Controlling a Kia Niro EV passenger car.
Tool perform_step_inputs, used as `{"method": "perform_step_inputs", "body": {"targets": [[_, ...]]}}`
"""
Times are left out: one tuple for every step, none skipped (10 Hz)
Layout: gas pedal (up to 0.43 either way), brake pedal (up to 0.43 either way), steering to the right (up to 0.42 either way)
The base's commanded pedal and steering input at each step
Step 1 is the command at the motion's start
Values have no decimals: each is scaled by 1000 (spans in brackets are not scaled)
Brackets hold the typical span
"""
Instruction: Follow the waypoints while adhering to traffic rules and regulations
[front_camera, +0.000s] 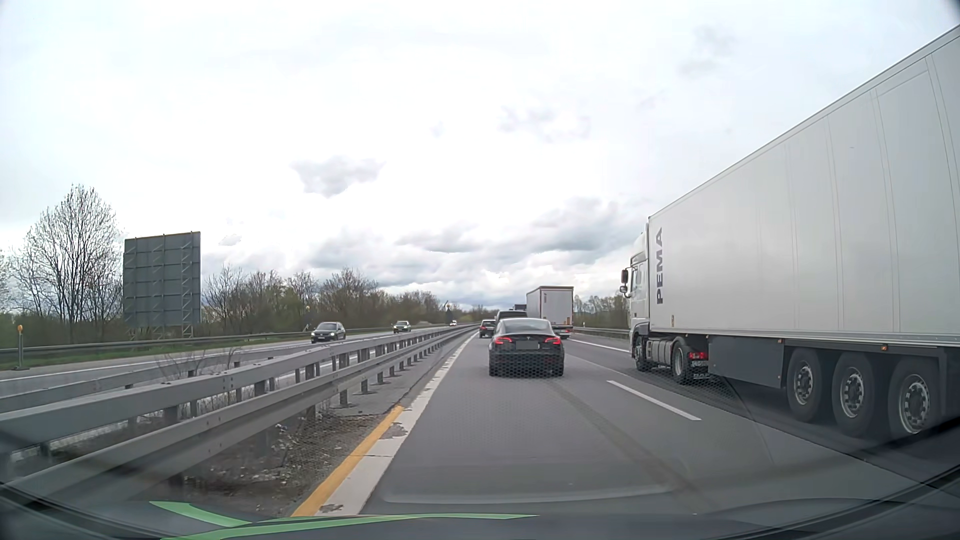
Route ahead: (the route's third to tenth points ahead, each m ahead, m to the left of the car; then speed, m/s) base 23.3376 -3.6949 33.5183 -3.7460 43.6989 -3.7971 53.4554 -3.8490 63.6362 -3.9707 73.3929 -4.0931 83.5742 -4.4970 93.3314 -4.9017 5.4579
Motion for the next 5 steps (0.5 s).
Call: {"method": "perform_step_inputs", "body": {"targets": [[28,0,0],[28,0,0],[28,0,1],[28,0,0],[28,0,0]]}}
